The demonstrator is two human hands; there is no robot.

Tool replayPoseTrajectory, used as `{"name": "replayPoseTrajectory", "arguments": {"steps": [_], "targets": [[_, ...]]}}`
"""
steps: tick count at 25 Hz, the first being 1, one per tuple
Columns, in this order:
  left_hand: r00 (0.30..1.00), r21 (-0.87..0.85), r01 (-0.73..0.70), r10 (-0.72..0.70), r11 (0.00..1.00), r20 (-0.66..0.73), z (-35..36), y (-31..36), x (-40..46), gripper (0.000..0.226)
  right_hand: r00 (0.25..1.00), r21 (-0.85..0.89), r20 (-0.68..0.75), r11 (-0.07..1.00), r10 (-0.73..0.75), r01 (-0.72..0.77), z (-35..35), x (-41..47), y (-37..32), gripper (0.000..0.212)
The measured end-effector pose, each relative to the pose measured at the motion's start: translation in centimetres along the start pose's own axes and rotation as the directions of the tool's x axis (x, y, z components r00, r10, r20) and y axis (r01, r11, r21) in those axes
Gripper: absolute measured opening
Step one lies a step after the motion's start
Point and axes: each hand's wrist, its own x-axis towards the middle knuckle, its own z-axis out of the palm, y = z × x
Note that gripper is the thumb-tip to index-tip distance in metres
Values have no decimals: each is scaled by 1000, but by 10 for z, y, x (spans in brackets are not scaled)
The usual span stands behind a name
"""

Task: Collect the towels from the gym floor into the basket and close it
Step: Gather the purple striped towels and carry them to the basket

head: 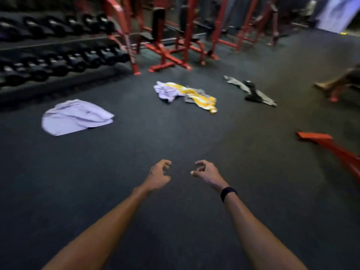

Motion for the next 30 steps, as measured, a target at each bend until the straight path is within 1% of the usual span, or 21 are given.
{"name": "replayPoseTrajectory", "arguments": {"steps": [2,3,5,8,11,12,15,16,18,20,21,22,24,26,30], "targets": [[992,-31,76,-78,997,-101,-73,-42,-9,51,991,-23,110,997,-77,80,68,19,-57,43],[981,-52,106,-113,993,-157,-112,-66,-15,53,977,-39,182,992,-113,122,107,27,-89,44],[952,-89,157,-174,984,-252,-168,-100,-26,57,942,-67,288,978,-171,198,164,40,-136,44],[876,-171,220,-272,960,-398,-240,-152,-40,53,877,-106,415,945,-241,310,247,61,-206,44],[810,-235,246,-333,940,-484,-296,-202,-44,55,813,-122,510,913,-279,390,319,86,-261,44],[796,-234,256,-342,938,-499,-316,-215,-39,56,800,-133,526,901,-289,413,340,99,-278,45],[779,-228,250,-336,941,-529,-380,-237,-8,60,793,-124,520,890,-318,438,389,147,-327,46],[773,-205,248,-321,947,-547,-408,-244,8,62,793,-117,506,884,-340,453,405,169,-348,47],[758,-206,265,-335,942,-560,-463,-253,39,60,805,-111,470,880,-363,462,427,209,-395,50],[762,-154,277,-315,948,-566,-522,-260,70,57,802,-89,448,873,-395,480,445,241,-445,52],[753,-127,273,-294,954,-589,-547,-266,83,57,793,-76,434,859,-428,506,452,253,-466,53],[725,-127,294,-307,947,-617,-568,-272,96,59,796,-68,406,854,-449,516,459,267,-484,53],[707,-126,314,-320,941,-630,-602,-286,120,67,787,-75,405,841,-465,536,474,290,-516,55],[708,-132,351,-356,927,-611,-625,-306,143,69,764,-121,445,814,-467,568,494,315,-538,57],[721,-176,365,-397,914,-568,-672,-353,205,70,762,-206,481,789,-433,578,540,379,-579,61]]}}
